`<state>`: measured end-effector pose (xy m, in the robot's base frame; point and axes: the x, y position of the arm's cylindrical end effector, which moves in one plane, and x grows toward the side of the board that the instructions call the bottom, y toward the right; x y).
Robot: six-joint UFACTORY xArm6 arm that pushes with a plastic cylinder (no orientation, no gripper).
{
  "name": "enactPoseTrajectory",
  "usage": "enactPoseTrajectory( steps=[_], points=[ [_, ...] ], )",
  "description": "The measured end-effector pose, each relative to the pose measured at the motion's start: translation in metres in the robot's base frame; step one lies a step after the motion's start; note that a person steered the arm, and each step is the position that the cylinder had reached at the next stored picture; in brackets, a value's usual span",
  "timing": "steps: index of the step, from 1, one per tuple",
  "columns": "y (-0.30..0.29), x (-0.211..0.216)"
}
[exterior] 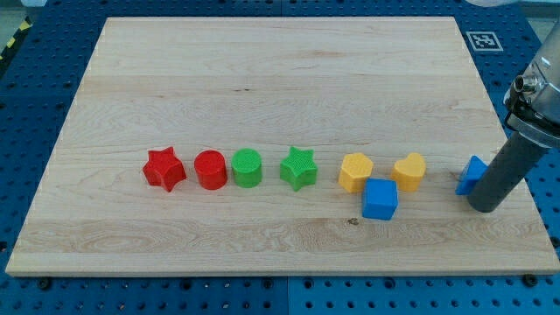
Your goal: Push the cube into the green star
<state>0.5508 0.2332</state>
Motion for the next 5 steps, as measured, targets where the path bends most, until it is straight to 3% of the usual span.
enactPoseTrajectory(
  steps=[2,5],
  points=[
    [0.039,0.009],
    [-0.097,0.009]
  ],
)
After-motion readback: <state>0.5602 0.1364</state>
